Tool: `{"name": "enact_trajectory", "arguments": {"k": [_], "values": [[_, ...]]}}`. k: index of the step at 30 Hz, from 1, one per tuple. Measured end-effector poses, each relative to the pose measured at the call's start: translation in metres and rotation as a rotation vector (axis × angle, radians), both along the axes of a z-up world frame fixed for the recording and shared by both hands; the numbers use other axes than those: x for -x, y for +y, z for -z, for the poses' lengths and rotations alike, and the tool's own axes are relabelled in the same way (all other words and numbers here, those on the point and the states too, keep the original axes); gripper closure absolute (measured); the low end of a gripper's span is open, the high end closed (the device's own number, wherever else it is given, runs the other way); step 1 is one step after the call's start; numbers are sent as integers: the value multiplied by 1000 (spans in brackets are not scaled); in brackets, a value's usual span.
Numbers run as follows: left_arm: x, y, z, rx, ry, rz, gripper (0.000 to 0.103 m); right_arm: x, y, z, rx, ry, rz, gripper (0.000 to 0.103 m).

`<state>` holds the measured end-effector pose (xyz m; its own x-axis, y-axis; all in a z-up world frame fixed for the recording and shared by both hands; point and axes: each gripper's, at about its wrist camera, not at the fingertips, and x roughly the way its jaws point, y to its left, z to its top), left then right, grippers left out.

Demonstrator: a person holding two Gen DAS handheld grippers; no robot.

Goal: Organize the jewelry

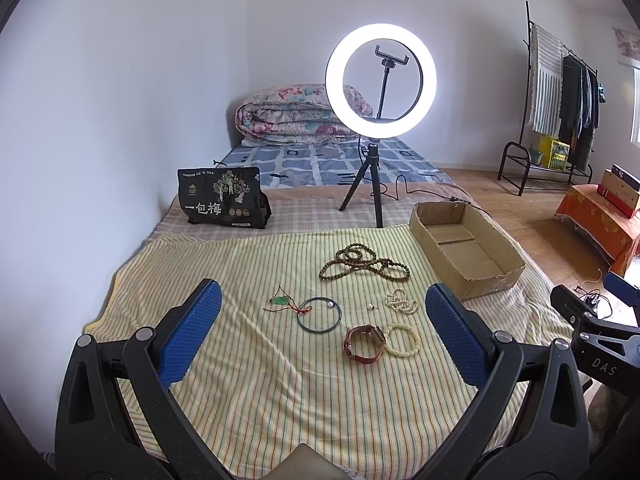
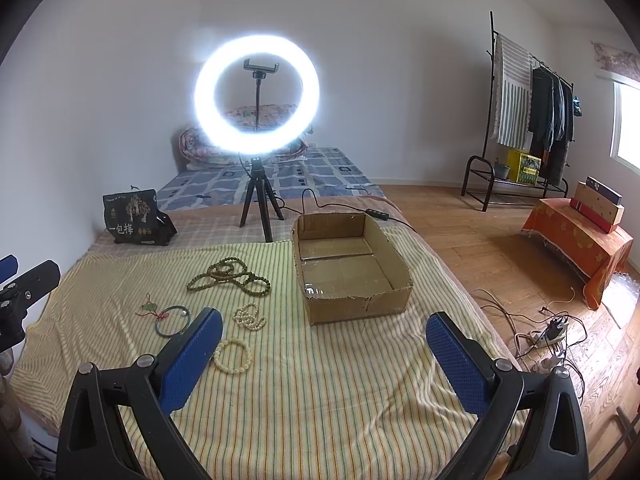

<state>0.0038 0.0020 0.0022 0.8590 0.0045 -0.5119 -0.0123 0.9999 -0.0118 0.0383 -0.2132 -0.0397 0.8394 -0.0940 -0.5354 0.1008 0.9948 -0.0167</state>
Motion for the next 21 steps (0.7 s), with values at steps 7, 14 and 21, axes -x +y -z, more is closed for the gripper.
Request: {"name": "enact_trajectory", "arguments": {"k": [7, 14, 21], "values": [[-1, 0, -2, 2, -9, -6, 0, 1, 0, 1, 5, 0, -1, 0], [1, 1, -3, 1, -12, -8, 0, 1, 0, 2, 4, 4, 0, 0], [2, 0, -3, 1, -14, -7, 0, 1, 0, 2, 4, 4, 0, 0]]}}
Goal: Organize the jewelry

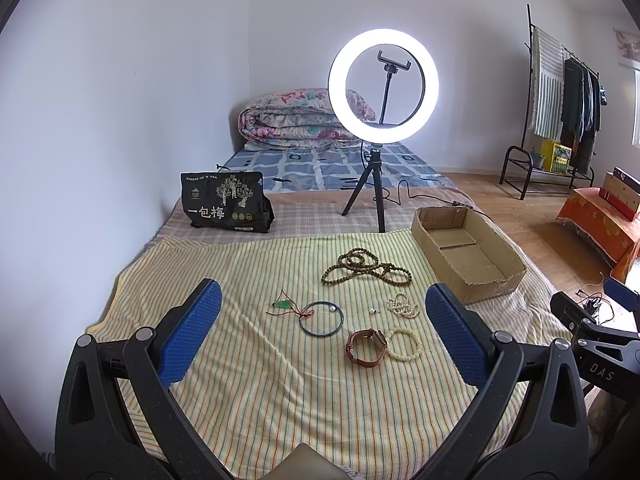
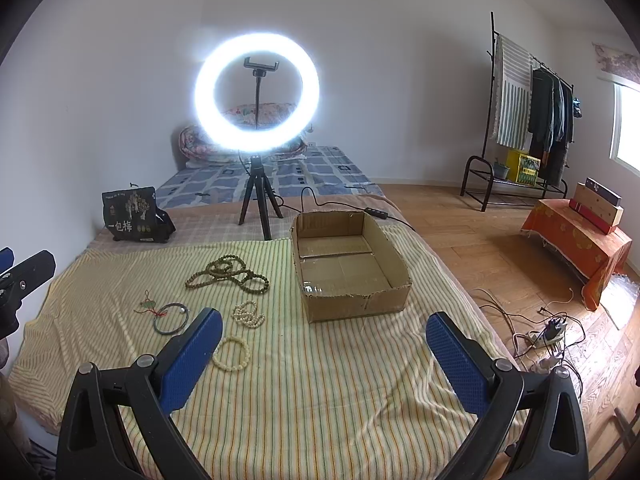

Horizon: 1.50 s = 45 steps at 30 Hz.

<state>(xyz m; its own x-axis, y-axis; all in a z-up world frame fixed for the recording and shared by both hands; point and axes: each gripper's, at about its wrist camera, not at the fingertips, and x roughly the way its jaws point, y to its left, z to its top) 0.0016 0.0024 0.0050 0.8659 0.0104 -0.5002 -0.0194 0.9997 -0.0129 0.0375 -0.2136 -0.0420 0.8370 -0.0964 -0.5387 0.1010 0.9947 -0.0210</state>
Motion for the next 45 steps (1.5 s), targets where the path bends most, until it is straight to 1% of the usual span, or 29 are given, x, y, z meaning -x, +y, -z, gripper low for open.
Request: {"name": "enact_trajectory", "arguments": {"k": [29, 40, 45], "values": [[2, 0, 2, 1, -1, 1, 0, 0, -2, -4, -10, -2, 7, 0], [-2, 9, 14, 2, 39, -10, 0, -1, -2, 0, -4, 9, 5, 0], [-9, 14, 15, -17, 53, -16, 0, -5, -1, 1, -5, 20, 1, 0]]}}
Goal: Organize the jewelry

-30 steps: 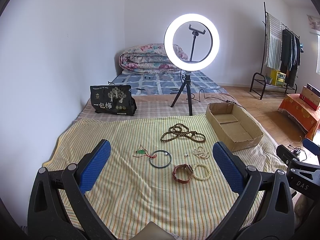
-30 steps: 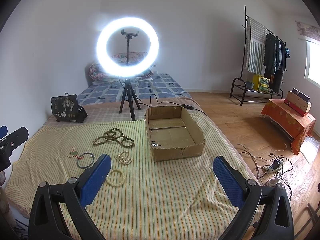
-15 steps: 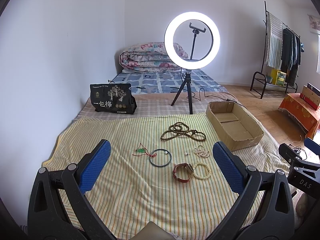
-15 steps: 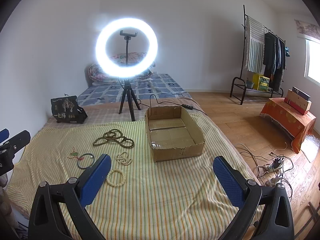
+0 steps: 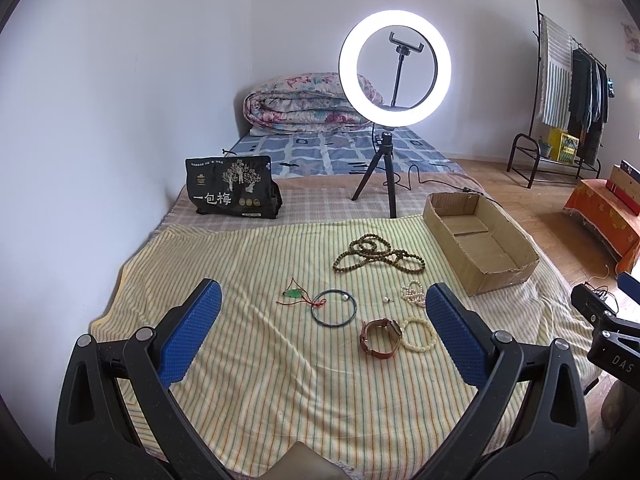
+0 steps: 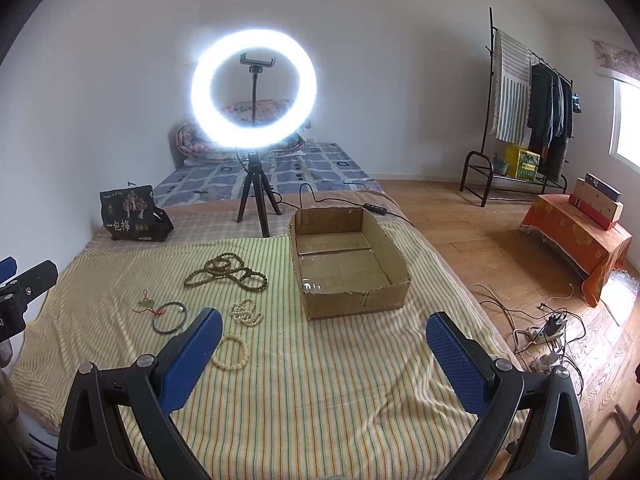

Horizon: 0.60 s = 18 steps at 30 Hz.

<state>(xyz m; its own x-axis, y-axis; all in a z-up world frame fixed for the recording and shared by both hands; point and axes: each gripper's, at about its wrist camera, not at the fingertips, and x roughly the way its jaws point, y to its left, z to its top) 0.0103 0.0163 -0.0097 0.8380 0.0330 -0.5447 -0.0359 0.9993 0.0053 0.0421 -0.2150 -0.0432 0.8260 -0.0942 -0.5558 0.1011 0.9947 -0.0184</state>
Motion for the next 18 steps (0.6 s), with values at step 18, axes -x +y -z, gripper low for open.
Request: {"name": "enact_trajectory", "arguments": {"k": [18], "values": [[-66, 48, 16, 4, 182, 22, 0, -43, 8, 14, -3, 110, -120, 5]]}}
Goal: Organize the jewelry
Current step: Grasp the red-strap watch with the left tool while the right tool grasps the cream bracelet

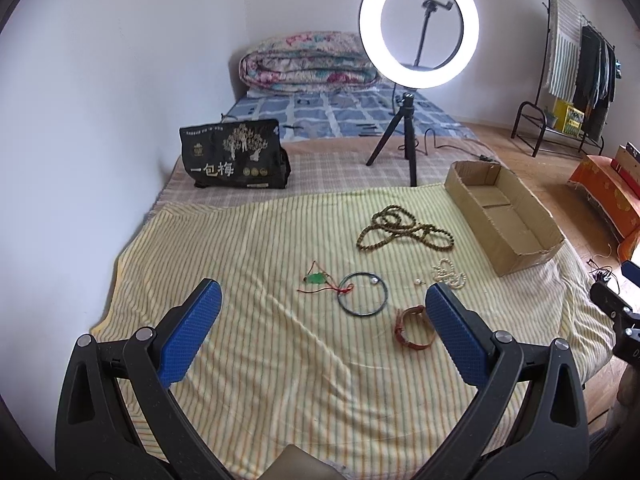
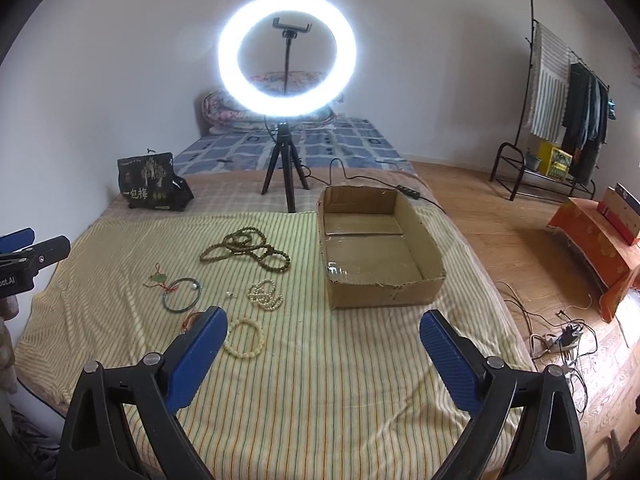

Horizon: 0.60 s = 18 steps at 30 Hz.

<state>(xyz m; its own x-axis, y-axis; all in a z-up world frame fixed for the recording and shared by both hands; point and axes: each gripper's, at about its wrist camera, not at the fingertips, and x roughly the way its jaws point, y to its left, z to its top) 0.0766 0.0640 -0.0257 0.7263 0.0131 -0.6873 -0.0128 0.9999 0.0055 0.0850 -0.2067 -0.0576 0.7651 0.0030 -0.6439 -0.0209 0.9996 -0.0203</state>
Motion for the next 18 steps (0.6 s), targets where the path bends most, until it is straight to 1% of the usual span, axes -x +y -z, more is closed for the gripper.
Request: {"name": "enact_trajectory", "arguments": {"k": [4, 6, 8, 10, 14, 17, 18], "values": [[-21, 20, 10, 44, 20, -7, 0, -21, -6, 7, -47, 6, 3, 4], [-29, 30, 18, 96, 32, 13, 0, -30, -10, 15, -66, -5, -1, 4], [-36, 37, 27, 132, 57, 7, 0, -39, -11, 22, -59, 4, 12, 4], [-40, 38, 36, 121, 86, 3, 0, -46, -10, 33, -42, 24, 2, 4], [-49, 31, 53, 45, 119, 0, 0, -56, 0, 49, -5, 74, -57, 4], [-54, 29, 61, 35, 145, 3, 0, -65, 6, 59, -29, 135, -112, 8], [-55, 28, 64, 34, 150, 3, 0, -67, 8, 61, -43, 155, -132, 11]]}}
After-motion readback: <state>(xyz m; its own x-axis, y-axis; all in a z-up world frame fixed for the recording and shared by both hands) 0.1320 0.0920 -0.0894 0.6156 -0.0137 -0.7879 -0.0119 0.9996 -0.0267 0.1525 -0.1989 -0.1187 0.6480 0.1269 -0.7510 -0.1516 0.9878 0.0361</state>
